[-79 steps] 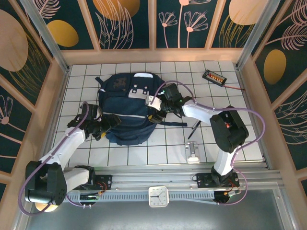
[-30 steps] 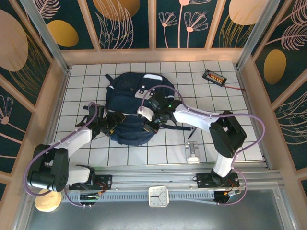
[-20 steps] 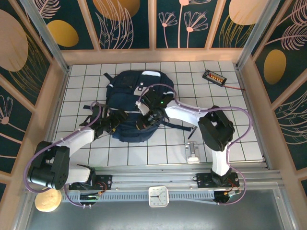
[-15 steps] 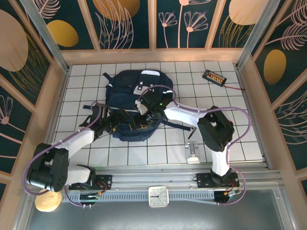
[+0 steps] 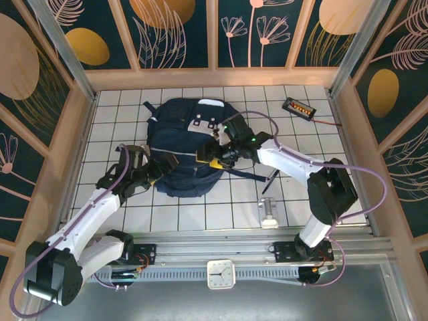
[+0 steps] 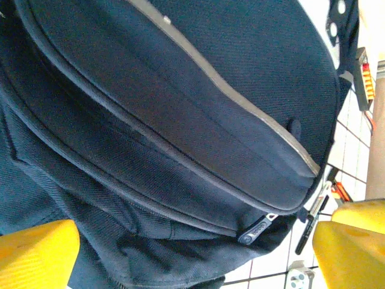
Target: Pack books, pencil case, and school supplies into a backpack
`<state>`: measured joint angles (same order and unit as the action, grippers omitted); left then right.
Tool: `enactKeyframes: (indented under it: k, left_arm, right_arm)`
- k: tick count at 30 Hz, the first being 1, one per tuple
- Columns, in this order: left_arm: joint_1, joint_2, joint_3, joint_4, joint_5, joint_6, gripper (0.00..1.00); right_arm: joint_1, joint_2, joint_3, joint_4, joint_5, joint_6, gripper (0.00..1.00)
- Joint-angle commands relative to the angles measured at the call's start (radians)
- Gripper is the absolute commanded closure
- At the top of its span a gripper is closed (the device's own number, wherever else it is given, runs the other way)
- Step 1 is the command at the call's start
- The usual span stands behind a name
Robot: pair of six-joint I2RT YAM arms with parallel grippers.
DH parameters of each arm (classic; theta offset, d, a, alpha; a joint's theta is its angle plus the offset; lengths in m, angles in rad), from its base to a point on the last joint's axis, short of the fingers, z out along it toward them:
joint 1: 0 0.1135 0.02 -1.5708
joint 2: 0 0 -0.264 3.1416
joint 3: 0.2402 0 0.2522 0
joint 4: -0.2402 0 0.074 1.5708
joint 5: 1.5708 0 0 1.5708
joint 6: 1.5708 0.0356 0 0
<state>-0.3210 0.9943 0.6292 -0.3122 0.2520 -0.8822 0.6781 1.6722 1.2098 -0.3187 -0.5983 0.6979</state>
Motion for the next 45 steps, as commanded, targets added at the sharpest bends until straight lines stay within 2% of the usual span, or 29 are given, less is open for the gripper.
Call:
enactKeyframes:
  k: [1,5,11,12,14,18,21,28,33,37,45]
  left_arm:
    - [-0.003,-0.016,0.053,-0.098,-0.032,0.093,0.01]
    - [-0.003,0.015,0.107,-0.137,-0.025,0.204,0.01]
    - [-0.005,0.056,0.157,-0.154,0.007,0.315,0.01]
    - [-0.007,0.056,0.161,-0.158,0.004,0.327,0.01]
    - [-0.009,0.045,0.163,-0.152,-0.003,0.352,0.01]
    - [-0.018,0.049,0.167,-0.176,-0.012,0.410,0.01]
    - [-0.027,0.054,0.161,-0.173,0.001,0.449,0.01]
    - [-0.058,0.145,0.225,-0.126,0.107,0.531,0.02]
    - [-0.069,0.224,0.284,-0.146,0.171,0.604,0.16]
    - [-0.080,0.269,0.295,-0.138,0.247,0.632,0.23]
    - [-0.100,0.368,0.320,-0.153,0.223,0.658,0.36]
  right_arm:
    - [-0.022,0.013,-0.037,0.082,0.022,0.135,0.29]
    - [-0.022,0.085,0.022,0.093,0.024,0.166,0.31]
    - [-0.023,0.130,-0.006,0.149,0.043,0.248,0.44]
    - [-0.022,0.135,-0.006,0.155,0.052,0.255,0.48]
    - [-0.022,0.139,-0.003,0.179,0.067,0.273,0.63]
    - [-0.020,0.141,0.021,0.202,0.081,0.297,0.78]
    - [-0.019,0.138,0.024,0.212,0.068,0.313,1.00]
    - [-0.008,0.094,0.035,0.233,0.077,0.379,1.00]
    - [-0.007,0.083,0.072,0.229,0.078,0.402,1.00]
    - [-0.005,0.081,0.100,0.224,0.077,0.412,1.00]
    - [0.002,0.095,0.141,0.218,0.065,0.421,1.00]
